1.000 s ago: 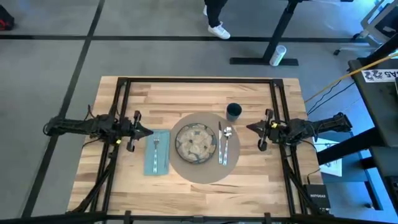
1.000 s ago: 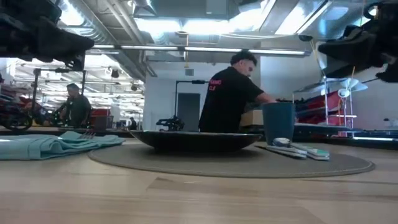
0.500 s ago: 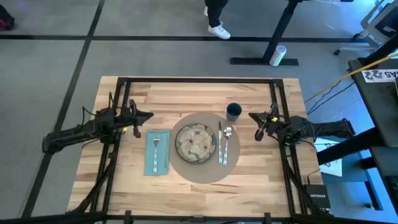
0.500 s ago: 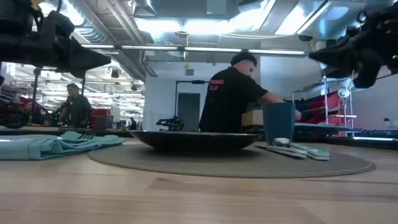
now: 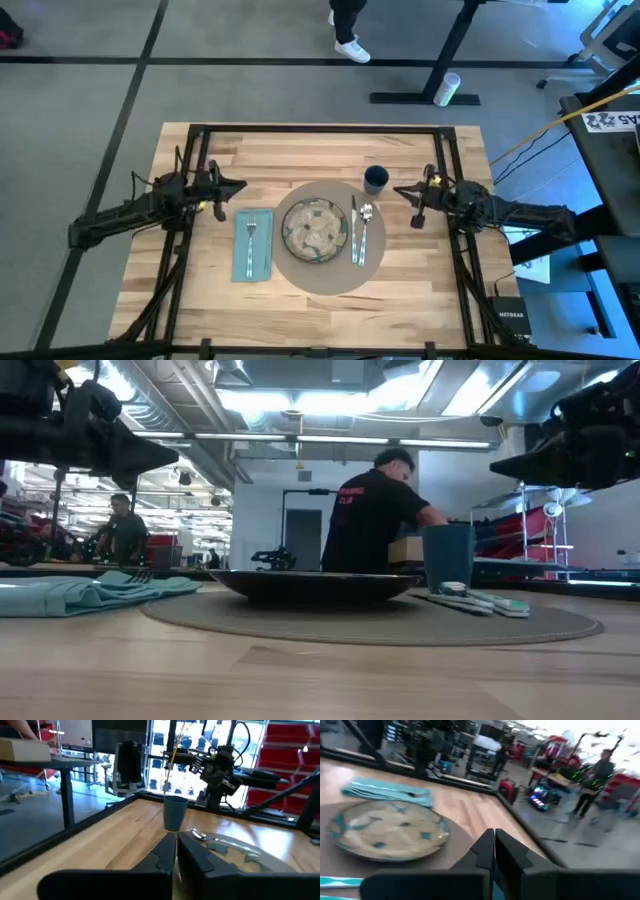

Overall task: Set table place
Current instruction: Return to Home Position

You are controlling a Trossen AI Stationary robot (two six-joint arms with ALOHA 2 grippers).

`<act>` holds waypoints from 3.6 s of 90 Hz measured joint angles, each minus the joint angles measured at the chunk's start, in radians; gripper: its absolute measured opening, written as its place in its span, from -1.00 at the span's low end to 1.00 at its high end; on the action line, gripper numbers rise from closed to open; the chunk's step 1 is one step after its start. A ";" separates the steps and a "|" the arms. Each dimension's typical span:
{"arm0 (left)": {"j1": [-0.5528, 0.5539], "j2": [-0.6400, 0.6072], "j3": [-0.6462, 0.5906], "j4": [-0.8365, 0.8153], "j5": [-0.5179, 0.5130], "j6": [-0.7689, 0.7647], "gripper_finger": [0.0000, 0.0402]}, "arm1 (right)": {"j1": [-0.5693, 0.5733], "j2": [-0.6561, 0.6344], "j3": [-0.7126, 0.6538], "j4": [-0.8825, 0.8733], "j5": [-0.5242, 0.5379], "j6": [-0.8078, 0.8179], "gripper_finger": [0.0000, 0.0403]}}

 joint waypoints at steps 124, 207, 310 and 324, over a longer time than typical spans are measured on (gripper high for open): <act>0.000 0.000 -0.001 0.000 0.002 -0.235 -1.00 | 0.000 -0.107 0.001 -0.001 -0.044 -0.142 -1.00; -0.003 0.005 -0.001 0.000 -0.002 -0.213 -1.00 | 0.000 -0.104 0.000 -0.033 -0.045 -0.142 -1.00; -0.003 0.005 -0.001 -0.001 -0.002 -0.214 -1.00 | 0.000 -0.104 0.000 -0.033 -0.045 -0.142 -1.00; -0.003 0.005 -0.001 -0.001 -0.002 -0.214 -1.00 | 0.000 -0.104 0.000 -0.033 -0.045 -0.142 -1.00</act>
